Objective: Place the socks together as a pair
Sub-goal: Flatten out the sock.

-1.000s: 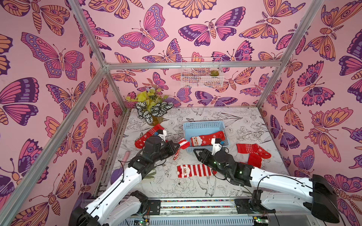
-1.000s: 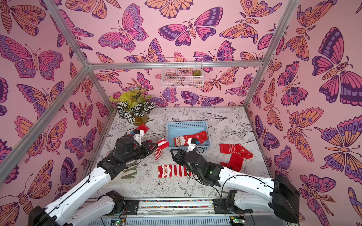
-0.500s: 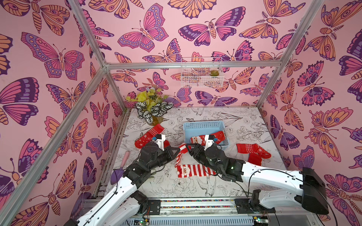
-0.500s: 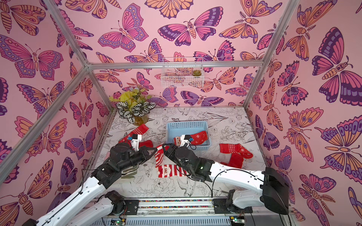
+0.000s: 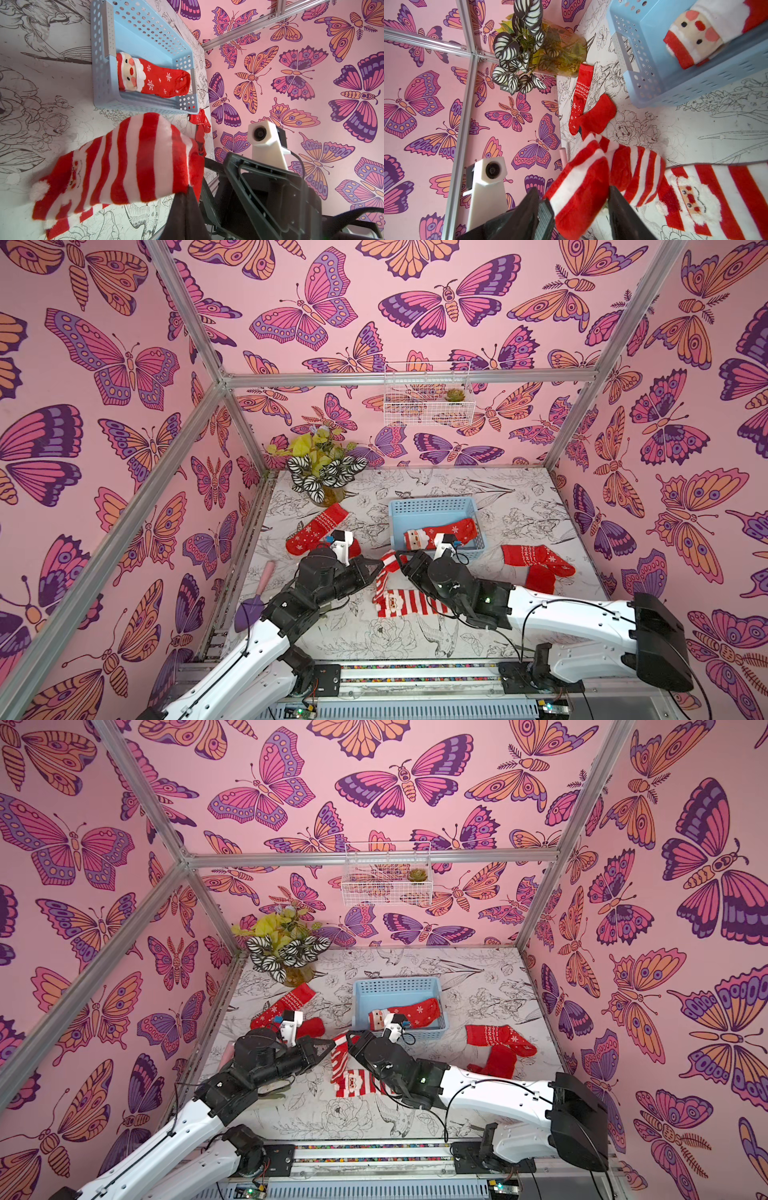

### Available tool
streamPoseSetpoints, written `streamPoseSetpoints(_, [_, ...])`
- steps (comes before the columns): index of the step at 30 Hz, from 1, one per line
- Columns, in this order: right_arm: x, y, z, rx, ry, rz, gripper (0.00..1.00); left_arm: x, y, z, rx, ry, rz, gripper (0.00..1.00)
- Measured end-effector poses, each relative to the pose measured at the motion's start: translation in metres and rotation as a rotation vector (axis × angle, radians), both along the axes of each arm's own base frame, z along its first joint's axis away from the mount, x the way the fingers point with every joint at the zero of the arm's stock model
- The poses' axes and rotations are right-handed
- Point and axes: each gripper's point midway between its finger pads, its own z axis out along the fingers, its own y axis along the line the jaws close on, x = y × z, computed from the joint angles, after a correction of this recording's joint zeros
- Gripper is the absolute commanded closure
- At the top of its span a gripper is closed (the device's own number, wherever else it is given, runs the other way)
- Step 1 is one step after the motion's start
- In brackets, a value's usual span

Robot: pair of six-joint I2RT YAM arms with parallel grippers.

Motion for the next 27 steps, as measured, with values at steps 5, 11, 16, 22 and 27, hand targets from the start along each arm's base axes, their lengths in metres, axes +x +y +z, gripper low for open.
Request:
streamPoseSetpoints(5, [0.002, 0.005, -0.011, -0.007, 0.019, -0.004, 0.69, -0.004, 0.002, 0.000, -0.017, -0.002, 0.001, 1.00])
streamPoseSetpoints(11, [0.003, 0.008, -0.010, -0.029, 0.013, 0.005, 1.00, -0.009, 0.000, -0.001, -0.026, 0.000, -0.027, 0.98])
streamPoseSetpoints(16, [0.004, 0.011, 0.001, -0.074, -0.022, 0.027, 1.00, -0.018, 0.004, -0.003, -0.018, -0.021, -0.038, 0.13])
streamPoseSetpoints(22, [-0.003, 0.036, 0.039, -0.134, -0.124, 0.181, 1.00, -0.025, 0.037, -0.013, 0.125, -0.064, 0.053, 0.05])
streamPoseSetpoints(27, [-0.020, 0.080, 0.076, -0.154, -0.229, 0.373, 1.00, -0.028, 0.078, -0.025, 0.261, -0.093, 0.203, 0.05])
